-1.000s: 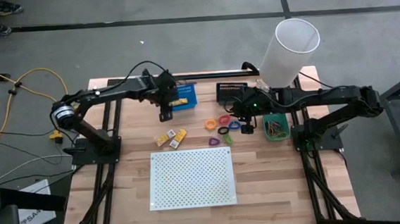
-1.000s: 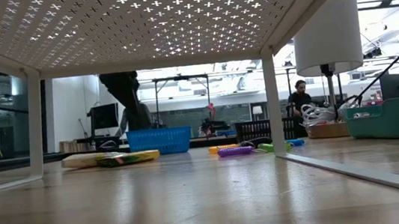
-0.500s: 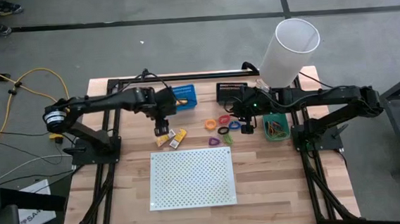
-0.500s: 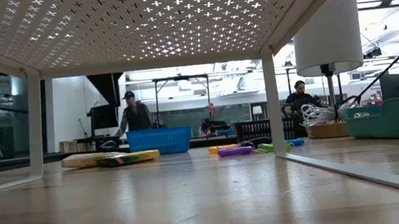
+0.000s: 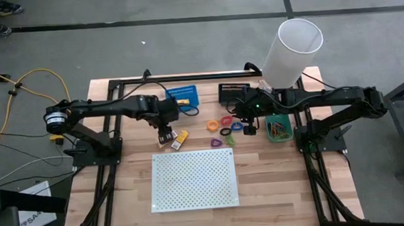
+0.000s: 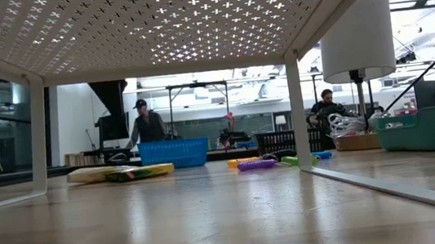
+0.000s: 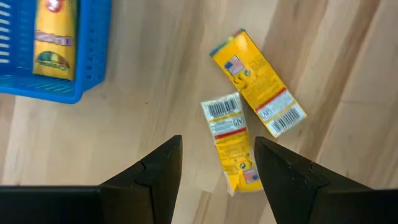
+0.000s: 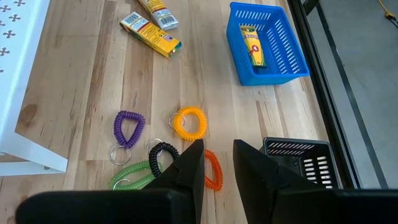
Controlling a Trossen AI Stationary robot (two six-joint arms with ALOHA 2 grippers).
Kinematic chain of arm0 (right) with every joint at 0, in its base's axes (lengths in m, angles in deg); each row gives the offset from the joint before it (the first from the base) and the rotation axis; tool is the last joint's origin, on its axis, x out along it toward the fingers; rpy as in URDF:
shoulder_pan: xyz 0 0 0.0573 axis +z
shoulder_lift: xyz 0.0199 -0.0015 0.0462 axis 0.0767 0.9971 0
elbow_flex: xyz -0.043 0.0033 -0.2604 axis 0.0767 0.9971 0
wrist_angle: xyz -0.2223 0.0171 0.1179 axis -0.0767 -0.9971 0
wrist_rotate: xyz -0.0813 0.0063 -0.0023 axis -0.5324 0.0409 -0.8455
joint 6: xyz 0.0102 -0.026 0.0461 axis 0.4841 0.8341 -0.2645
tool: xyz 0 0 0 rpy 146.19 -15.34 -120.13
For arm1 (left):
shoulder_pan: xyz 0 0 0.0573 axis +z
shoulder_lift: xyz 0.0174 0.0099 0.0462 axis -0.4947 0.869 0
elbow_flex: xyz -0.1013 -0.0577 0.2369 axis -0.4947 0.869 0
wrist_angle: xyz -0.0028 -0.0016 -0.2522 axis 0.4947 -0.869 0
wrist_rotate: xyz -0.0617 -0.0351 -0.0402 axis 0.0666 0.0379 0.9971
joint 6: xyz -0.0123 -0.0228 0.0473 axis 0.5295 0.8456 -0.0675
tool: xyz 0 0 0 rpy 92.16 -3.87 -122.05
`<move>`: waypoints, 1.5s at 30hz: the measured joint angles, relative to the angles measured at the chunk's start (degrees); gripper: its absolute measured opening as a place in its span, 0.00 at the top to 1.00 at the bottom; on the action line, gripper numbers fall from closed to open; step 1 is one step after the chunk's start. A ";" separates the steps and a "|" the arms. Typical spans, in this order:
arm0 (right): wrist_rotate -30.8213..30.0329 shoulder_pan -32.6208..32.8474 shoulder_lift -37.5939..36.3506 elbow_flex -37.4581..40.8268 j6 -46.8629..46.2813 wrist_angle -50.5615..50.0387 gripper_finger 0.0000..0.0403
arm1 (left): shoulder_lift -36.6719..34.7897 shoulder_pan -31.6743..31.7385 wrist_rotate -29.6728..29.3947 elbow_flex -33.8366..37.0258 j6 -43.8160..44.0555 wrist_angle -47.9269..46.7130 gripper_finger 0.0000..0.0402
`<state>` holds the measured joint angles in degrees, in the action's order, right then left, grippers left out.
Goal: Pick & Place Office Desk Supplies
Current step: Put the left crayon box into the blue bin
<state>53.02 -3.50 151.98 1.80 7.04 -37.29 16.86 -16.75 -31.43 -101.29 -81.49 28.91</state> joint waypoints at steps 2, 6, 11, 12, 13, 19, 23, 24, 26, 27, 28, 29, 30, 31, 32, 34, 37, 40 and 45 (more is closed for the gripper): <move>0.00 0.02 0.00 0.00 -0.02 0.00 0.82 | 0.00 -0.63 -0.22 0.00 1.27 0.72 0.52; 0.00 0.00 0.00 0.01 -0.01 0.00 0.82 | 0.00 -1.53 -0.26 0.00 3.60 0.84 0.52; 0.00 0.00 0.00 0.00 0.00 0.00 0.82 | 0.03 -3.20 -0.30 0.00 6.23 0.70 0.52; 0.00 0.00 0.00 0.02 -0.02 0.00 0.82 | 0.20 -3.49 -0.30 0.00 6.48 0.70 0.52; 0.00 0.00 0.00 0.00 0.00 0.00 0.82 | 0.49 -3.70 -0.28 0.00 6.85 0.70 0.52; 0.00 0.00 0.00 0.00 0.00 0.05 0.82 | 3.29 -3.90 -0.33 0.07 8.15 0.55 0.44; 0.01 0.02 0.00 0.00 -0.01 0.42 0.82 | 4.94 -3.61 -0.28 0.07 9.73 0.87 0.40; 0.00 0.00 0.00 0.00 -0.02 0.40 0.82 | 5.36 -3.45 -0.29 0.07 10.59 0.83 0.40; 0.00 0.01 0.00 0.00 -0.02 0.41 0.82 | 5.56 -3.07 -0.62 0.31 12.73 0.92 0.39; 0.00 0.00 0.00 0.00 -0.02 0.41 0.82 | 5.49 -2.92 -1.29 0.73 13.71 1.26 0.39; 0.00 0.00 0.00 0.01 -0.01 0.39 0.82 | 5.46 -2.88 -1.81 1.35 14.83 2.02 0.39; 0.00 0.02 0.00 0.00 -0.02 0.42 0.82 | 5.49 -2.99 -2.05 2.10 16.07 2.65 0.39; 0.00 0.00 0.00 0.00 0.00 0.42 0.82 | 5.51 -3.08 -2.09 2.97 17.10 3.02 0.39; 0.00 0.00 0.00 0.00 0.00 0.39 0.82 | 5.51 -3.14 -2.05 3.79 18.00 3.39 0.39; 0.00 0.00 0.00 0.00 0.00 0.41 0.82 | 5.52 -3.16 -1.96 4.53 18.81 4.11 0.39; 0.00 0.02 0.00 0.01 -0.01 0.39 0.82 | 5.51 -3.16 -1.94 5.97 20.06 6.01 0.39; 0.00 0.00 0.00 0.00 -0.01 0.39 0.82 | 5.53 -3.61 -2.38 7.70 21.78 8.07 0.39; 0.00 0.00 0.00 0.00 0.00 0.39 0.82 | 5.53 -4.18 -2.97 8.46 23.46 8.32 0.39; 0.00 0.02 0.00 0.01 0.00 0.39 0.82 | 5.53 -5.68 -3.13 8.63 23.35 8.26 0.39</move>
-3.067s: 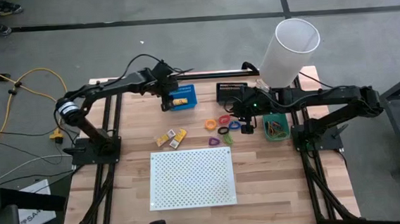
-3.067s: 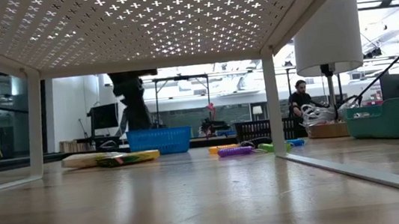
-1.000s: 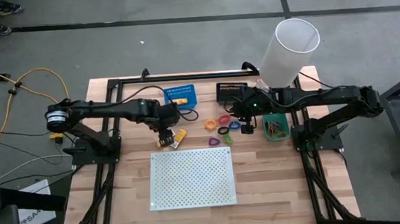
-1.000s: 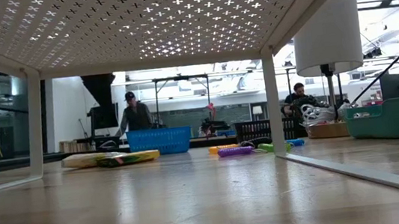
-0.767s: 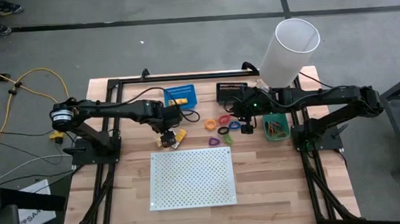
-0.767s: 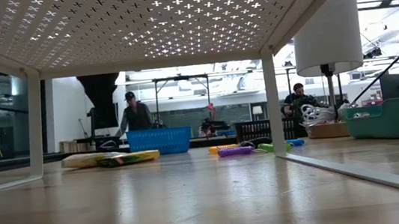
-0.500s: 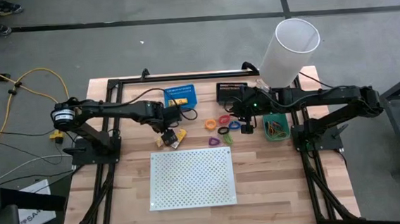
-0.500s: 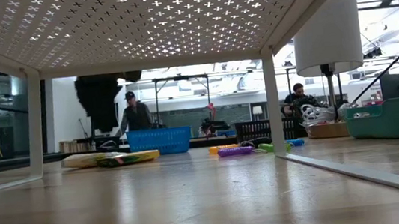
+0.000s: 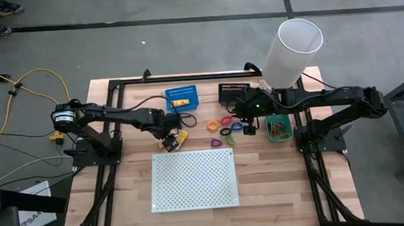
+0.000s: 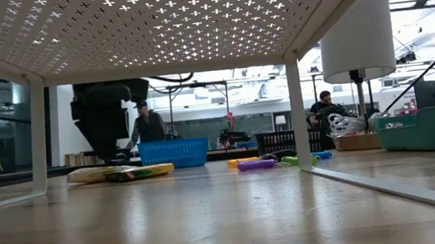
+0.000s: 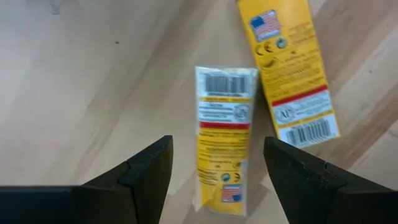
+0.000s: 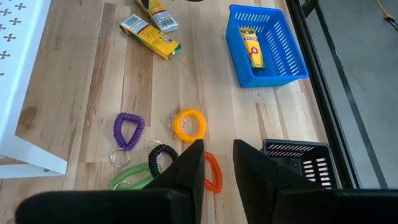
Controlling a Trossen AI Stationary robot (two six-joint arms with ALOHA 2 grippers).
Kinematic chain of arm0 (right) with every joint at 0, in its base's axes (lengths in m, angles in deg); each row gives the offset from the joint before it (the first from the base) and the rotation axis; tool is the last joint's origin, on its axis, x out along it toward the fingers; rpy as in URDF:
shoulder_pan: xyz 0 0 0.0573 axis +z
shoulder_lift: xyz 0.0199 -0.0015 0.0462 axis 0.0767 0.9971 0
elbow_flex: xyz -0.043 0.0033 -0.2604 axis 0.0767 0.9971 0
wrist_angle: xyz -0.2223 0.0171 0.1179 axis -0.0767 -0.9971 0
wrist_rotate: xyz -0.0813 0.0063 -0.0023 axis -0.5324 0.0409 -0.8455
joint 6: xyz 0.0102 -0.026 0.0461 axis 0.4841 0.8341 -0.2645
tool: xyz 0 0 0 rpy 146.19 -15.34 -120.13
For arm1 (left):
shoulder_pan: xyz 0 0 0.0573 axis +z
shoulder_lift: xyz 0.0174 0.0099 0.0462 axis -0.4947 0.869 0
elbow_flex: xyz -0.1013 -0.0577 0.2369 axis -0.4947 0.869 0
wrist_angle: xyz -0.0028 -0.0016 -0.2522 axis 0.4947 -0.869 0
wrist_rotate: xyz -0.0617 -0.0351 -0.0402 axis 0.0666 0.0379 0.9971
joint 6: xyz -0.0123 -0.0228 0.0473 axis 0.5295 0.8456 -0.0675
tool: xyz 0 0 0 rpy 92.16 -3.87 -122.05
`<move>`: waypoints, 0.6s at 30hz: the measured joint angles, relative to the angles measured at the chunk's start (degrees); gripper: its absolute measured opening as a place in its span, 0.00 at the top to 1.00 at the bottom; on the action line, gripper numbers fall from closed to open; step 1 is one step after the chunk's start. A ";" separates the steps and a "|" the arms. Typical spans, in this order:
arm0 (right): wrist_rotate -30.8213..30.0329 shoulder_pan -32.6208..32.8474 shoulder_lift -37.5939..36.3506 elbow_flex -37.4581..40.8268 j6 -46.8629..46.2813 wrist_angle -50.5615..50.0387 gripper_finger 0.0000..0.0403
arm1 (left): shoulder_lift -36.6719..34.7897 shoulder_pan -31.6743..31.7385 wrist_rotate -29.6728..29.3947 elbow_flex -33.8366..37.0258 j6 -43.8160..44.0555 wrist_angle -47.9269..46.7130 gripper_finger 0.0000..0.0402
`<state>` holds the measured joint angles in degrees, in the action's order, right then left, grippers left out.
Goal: Pick & Place Office Desk Supplies
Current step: Put the left crayon box into the blue bin
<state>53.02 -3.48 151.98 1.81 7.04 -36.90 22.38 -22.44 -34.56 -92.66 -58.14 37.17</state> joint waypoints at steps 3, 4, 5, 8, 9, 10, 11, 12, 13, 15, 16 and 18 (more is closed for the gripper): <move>0.00 -0.02 0.00 0.00 -0.01 0.00 0.82 | 0.00 -0.89 0.01 0.00 -0.17 -0.02 0.39; 0.00 -0.01 0.00 0.00 -0.02 0.00 0.82 | 0.06 -1.24 0.00 0.00 -0.30 -0.02 0.39; 0.00 -0.01 0.00 -0.01 -0.01 0.00 0.82 | 0.38 -1.59 -0.07 0.00 -0.47 0.00 0.39; 0.00 -0.02 0.00 -0.01 -0.02 -0.04 0.82 | 1.41 -2.36 -1.19 0.16 -0.57 -0.44 0.39; 0.00 -0.02 0.00 -0.01 -0.02 0.00 0.82 | 1.80 -2.55 -1.31 0.15 -0.59 -0.11 0.39; 0.02 0.00 0.00 0.00 -0.02 0.09 0.82 | 2.25 -2.68 -1.31 0.15 -0.60 -0.19 0.39; 0.02 0.00 0.00 0.01 0.00 0.17 0.82 | 2.72 -2.72 -1.32 0.15 -0.60 -0.28 0.39; 0.00 -0.02 0.00 0.01 0.00 0.38 0.82 | 2.90 -2.73 -1.30 0.16 -0.65 -0.19 0.39; 0.02 0.00 0.00 0.00 -0.01 0.58 0.82 | 3.13 -2.73 -1.37 0.22 -0.90 -0.19 0.39; -0.01 -0.01 0.00 0.01 -0.02 0.82 0.82 | 3.73 -2.73 -1.47 0.24 -1.25 0.10 0.39; 0.03 0.00 0.00 0.01 -0.02 1.00 0.82 | 3.88 -2.70 -1.46 0.42 -1.25 0.01 0.39; -0.02 -0.01 0.00 0.00 -0.02 1.08 0.82 | 4.38 -2.66 -1.48 0.48 -1.27 0.02 0.39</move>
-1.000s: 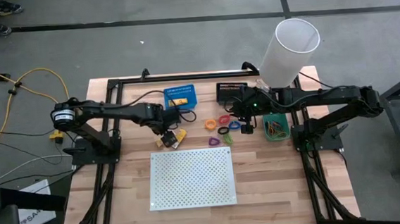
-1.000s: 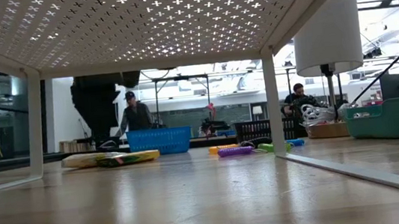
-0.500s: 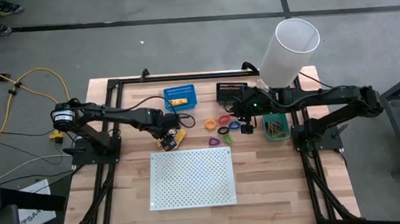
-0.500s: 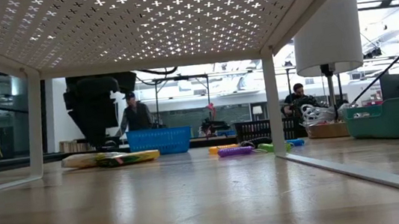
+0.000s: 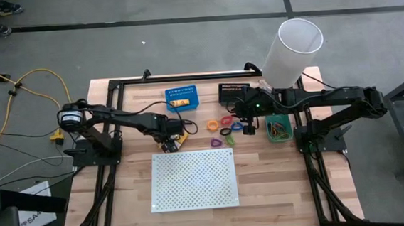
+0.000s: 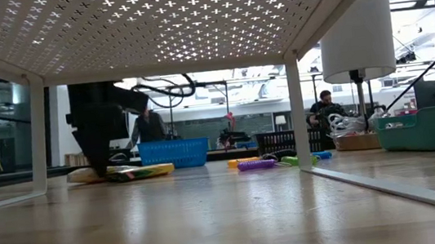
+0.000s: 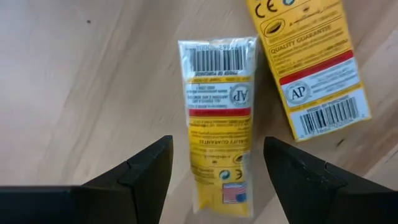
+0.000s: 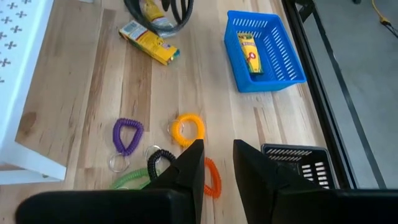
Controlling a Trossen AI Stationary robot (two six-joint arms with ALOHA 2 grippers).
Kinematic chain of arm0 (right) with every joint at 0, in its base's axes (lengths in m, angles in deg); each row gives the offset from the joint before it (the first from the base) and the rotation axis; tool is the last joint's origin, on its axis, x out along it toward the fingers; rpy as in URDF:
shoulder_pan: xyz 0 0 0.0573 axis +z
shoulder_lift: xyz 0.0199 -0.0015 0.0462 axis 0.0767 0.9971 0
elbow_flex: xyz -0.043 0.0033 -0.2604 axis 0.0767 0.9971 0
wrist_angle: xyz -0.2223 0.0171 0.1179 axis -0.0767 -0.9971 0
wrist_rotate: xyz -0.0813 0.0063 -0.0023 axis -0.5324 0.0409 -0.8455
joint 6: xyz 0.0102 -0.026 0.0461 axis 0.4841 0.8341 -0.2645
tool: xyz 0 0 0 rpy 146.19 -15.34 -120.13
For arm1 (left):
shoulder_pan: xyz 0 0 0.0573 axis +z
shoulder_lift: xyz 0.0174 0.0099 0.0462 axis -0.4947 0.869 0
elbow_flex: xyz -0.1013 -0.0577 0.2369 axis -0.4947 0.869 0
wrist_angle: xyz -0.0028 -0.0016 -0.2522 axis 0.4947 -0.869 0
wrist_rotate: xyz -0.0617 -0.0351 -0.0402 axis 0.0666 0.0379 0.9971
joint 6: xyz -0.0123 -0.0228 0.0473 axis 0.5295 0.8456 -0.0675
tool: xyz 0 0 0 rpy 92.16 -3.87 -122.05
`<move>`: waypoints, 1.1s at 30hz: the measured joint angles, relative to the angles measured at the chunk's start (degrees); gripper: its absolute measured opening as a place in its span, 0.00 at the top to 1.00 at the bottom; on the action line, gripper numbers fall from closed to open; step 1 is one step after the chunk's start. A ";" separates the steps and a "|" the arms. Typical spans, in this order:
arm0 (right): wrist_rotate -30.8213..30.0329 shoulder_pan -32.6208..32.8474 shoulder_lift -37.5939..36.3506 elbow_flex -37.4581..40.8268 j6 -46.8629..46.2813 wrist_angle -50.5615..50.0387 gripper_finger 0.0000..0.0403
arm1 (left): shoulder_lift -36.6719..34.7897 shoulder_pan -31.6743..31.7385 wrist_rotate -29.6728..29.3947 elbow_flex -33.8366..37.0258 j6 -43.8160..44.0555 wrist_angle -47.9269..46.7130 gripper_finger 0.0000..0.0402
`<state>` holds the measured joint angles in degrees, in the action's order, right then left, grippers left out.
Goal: Pick & Place Office Desk Supplies
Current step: Put the left crayon box into the blue bin
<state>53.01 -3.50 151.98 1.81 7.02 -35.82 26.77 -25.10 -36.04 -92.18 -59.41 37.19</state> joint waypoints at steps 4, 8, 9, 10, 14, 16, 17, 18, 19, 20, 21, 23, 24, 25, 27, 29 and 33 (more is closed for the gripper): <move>0.05 0.02 0.00 0.00 0.01 0.71 0.82 | 1.44 0.00 0.00 0.28 0.02 -0.07 0.39; 0.04 -0.01 -0.01 0.02 0.00 1.24 0.82 | 2.28 0.04 0.13 0.18 0.02 0.11 0.39; 0.08 0.02 0.00 0.02 0.01 1.31 0.82 | 2.28 0.16 0.08 0.18 0.04 0.11 0.39; 0.06 0.01 0.00 0.01 0.00 1.52 0.82 | 2.28 0.20 0.12 0.18 0.04 0.11 0.39; 0.04 -0.01 0.00 0.02 0.00 1.56 0.82 | 2.32 0.20 0.16 0.18 0.06 0.13 0.39; 0.04 0.02 0.00 0.02 0.02 1.59 0.82 | 2.33 0.20 0.18 0.18 0.11 0.11 0.40; 0.04 -0.01 0.00 0.02 0.02 1.60 0.82 | 2.33 0.20 0.20 0.18 0.13 0.11 0.40; 0.04 0.02 0.00 0.02 0.02 1.63 0.82 | 2.33 0.20 0.20 0.18 0.23 0.11 0.40; 0.04 0.00 0.00 0.02 0.02 1.64 0.82 | 2.33 0.20 0.21 0.20 0.26 0.11 0.41; 0.04 -0.01 0.00 0.02 0.00 1.68 0.82 | 2.33 0.20 0.28 0.20 0.27 0.14 0.42; 0.04 0.02 0.00 0.02 0.01 1.68 0.82 | 2.34 0.20 0.37 0.20 0.26 0.16 0.44; 0.04 -0.01 0.00 0.02 0.01 1.68 0.82 | 2.36 0.20 0.55 0.20 0.28 0.22 0.47; 0.04 -0.01 0.00 0.02 0.01 1.70 0.82 | 2.37 0.20 0.60 0.20 0.28 0.25 0.48; 0.04 -0.01 0.00 0.02 0.02 1.70 0.82 | 2.37 0.20 0.61 0.20 0.28 0.27 0.49; 0.04 0.02 0.00 0.02 0.00 1.70 0.82 | 2.37 0.20 0.66 0.22 0.28 0.31 0.51; 0.04 -0.01 0.00 0.02 0.02 1.70 0.82 | 2.39 0.20 0.65 0.22 0.49 0.30 0.53; 0.04 0.01 0.00 0.01 0.02 1.70 0.82 | 2.39 0.20 0.88 0.23 0.70 0.29 0.56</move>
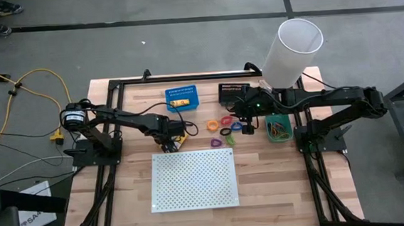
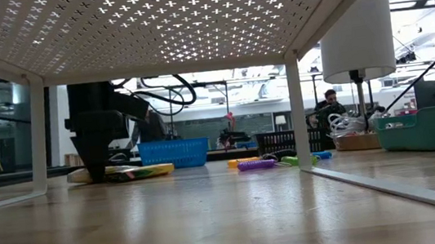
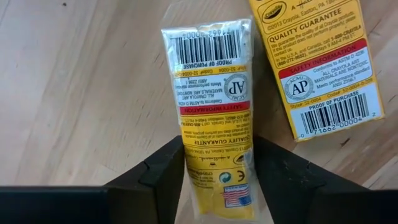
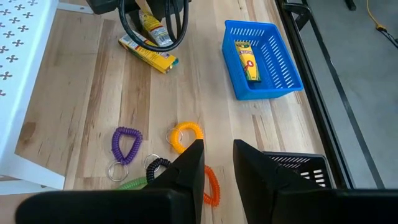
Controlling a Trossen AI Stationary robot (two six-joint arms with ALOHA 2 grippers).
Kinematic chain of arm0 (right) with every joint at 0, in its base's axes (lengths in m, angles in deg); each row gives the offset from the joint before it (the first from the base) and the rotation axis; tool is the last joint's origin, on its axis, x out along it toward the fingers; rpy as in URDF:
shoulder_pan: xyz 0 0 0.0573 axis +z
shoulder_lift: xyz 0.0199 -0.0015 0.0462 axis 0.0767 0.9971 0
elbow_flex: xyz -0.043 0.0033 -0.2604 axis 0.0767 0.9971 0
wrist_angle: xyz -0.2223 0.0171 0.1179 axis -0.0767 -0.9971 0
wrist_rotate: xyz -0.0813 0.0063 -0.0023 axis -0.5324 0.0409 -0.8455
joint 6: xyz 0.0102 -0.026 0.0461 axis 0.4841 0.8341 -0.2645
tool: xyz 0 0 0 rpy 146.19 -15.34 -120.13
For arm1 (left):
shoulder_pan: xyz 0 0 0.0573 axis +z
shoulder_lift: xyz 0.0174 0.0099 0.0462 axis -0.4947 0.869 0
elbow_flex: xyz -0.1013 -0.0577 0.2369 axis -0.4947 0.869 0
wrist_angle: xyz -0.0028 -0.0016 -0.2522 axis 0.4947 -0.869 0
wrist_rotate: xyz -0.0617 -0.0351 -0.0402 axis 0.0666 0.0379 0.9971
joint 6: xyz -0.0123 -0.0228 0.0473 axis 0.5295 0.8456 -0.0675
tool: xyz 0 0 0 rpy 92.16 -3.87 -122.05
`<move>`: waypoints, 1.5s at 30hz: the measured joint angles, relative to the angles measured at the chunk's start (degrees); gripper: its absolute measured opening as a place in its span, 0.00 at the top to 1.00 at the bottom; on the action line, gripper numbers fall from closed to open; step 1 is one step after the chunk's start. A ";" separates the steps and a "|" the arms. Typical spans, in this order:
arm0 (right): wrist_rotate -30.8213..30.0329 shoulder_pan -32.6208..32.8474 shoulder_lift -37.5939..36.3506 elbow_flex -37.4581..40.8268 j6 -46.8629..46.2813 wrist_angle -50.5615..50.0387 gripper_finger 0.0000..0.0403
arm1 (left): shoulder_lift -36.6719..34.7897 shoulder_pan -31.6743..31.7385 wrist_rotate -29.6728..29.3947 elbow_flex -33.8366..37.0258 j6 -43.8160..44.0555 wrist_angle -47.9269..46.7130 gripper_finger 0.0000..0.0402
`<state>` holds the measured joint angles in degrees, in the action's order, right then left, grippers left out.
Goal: Pick & Place Office Desk Supplies
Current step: Put the left crayon box into the blue bin
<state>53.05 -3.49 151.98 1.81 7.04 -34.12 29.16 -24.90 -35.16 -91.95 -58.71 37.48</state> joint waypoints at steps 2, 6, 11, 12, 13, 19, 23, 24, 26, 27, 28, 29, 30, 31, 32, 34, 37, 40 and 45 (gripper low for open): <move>-0.02 -0.01 0.00 0.01 -0.02 0.00 0.82 | 0.00 0.00 0.06 0.03 0.00 0.00 0.58; -0.01 -0.01 0.00 0.01 0.00 0.00 0.82 | 0.00 0.00 0.08 0.03 0.00 0.04 0.61; 0.00 0.01 0.00 0.01 -0.02 0.00 0.82 | 0.02 0.00 0.03 0.03 -0.01 -0.02 0.63; -0.02 0.01 0.00 0.01 -0.02 0.00 0.82 | 0.02 -0.01 0.02 0.03 -0.02 -0.05 0.63; -0.02 0.00 0.00 0.01 -0.02 0.00 0.82 | 0.02 0.00 0.01 0.03 0.00 -0.08 0.63; -0.02 -0.01 0.00 0.01 -0.01 0.00 0.82 | -0.24 0.19 -0.35 0.07 -0.02 -0.58 0.63; -0.02 0.00 0.00 0.01 -0.02 0.04 0.82 | -1.91 1.35 -1.41 0.36 -0.07 -3.11 0.63; -0.02 -0.01 0.00 0.01 0.00 0.15 0.82 | -2.76 1.72 -1.40 0.34 -0.18 -3.11 0.63; -0.02 0.00 0.00 0.01 -0.01 0.16 0.82 | -4.30 2.41 -1.28 0.25 -0.75 -3.28 0.63; -0.02 0.01 0.00 0.01 -0.01 0.17 0.82 | -5.04 2.72 -1.16 0.25 -1.29 -3.59 0.63; -0.02 -0.01 0.00 0.01 -0.01 0.20 0.82 | -5.82 2.95 -1.07 0.25 -1.95 -3.63 0.63; -0.02 -0.01 0.00 0.01 0.00 0.17 0.82 | -6.79 3.22 -0.99 0.25 -2.59 -3.44 0.63; -0.02 0.00 0.00 0.01 -0.02 0.17 0.82 | -7.79 3.55 -0.92 0.25 -3.06 -3.45 0.63; -0.02 0.00 0.00 0.01 -0.01 0.17 0.82 | -8.72 3.83 -0.94 0.25 -3.23 -3.45 0.63; -0.02 -0.01 0.00 0.00 0.00 0.19 0.82 | -9.64 4.07 -0.94 0.25 -3.26 -3.41 0.63; -0.02 0.00 0.00 0.01 -0.01 0.17 0.82 | -11.38 4.52 -0.93 0.25 -3.61 -3.40 0.63; -0.02 -0.01 0.00 0.01 0.00 0.20 0.82 | -13.25 4.74 -0.97 0.18 -4.34 -3.19 0.63; -0.02 0.00 0.00 0.01 -0.02 0.20 0.82 | -13.46 4.52 -0.96 0.18 -4.35 -3.17 0.63; -0.02 0.00 0.00 0.01 -0.01 0.20 0.82 | -13.46 4.48 -0.93 0.17 -5.05 -1.23 0.63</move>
<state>53.02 -3.49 151.98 1.82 7.03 -33.92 15.70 -20.42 -36.09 -91.78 -63.76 36.25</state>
